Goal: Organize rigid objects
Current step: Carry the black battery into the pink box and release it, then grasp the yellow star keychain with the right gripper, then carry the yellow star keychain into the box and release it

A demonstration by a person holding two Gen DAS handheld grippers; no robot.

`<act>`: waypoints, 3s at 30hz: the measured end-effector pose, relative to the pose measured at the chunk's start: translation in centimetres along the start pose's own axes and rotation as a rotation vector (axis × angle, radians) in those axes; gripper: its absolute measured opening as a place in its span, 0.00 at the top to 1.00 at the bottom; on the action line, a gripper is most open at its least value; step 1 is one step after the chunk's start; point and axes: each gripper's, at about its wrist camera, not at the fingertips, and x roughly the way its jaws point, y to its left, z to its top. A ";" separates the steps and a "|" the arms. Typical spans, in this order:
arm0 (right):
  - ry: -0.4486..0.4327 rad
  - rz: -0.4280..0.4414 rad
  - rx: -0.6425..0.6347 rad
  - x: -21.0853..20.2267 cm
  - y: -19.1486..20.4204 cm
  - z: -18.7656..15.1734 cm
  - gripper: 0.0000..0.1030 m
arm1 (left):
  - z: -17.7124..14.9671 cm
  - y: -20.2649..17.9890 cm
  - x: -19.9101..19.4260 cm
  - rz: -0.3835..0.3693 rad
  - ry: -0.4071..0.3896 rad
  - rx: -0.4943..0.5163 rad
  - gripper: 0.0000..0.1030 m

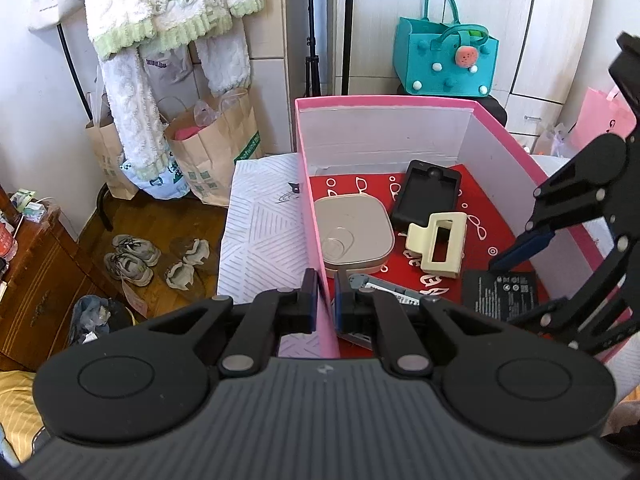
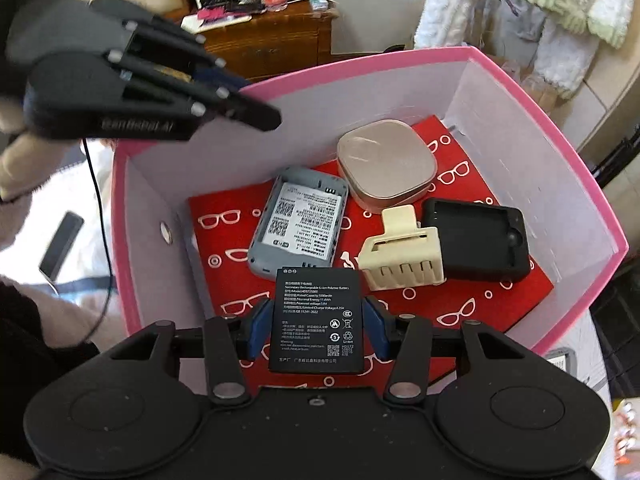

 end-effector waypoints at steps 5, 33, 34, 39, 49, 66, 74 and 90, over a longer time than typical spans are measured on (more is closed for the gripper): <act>-0.043 -0.065 0.008 -1.0 0.0 -0.7 0.47 | 0.0 0.0 0.0 -0.006 0.001 0.005 0.93; -0.438 -0.250 0.724 -7.0 -1.5 -21.5 0.43 | 0.0 0.2 -0.1 -0.024 -0.005 0.023 0.92; -0.439 -0.273 0.726 -6.5 -1.1 -22.2 0.42 | 0.0 0.2 -0.1 -0.024 -0.004 0.028 0.92; -0.411 -0.349 0.686 -3.7 0.9 -22.9 0.38 | 0.1 0.3 0.0 -0.033 0.001 0.037 0.91; -0.345 -0.496 0.613 -1.1 0.8 -21.1 0.33 | 0.3 0.2 0.1 -0.033 0.003 0.041 0.91; -0.347 -0.408 0.722 -1.5 0.2 -21.5 0.66 | 0.3 0.4 0.1 -0.030 0.014 0.039 0.91; -0.361 -0.452 0.695 -3.7 0.8 -20.9 0.66 | 0.3 0.4 0.2 -0.033 0.019 0.047 0.91; -0.587 -0.309 0.332 -11.8 3.9 -11.8 0.66 | 0.4 0.3 0.1 -0.038 0.030 0.038 0.91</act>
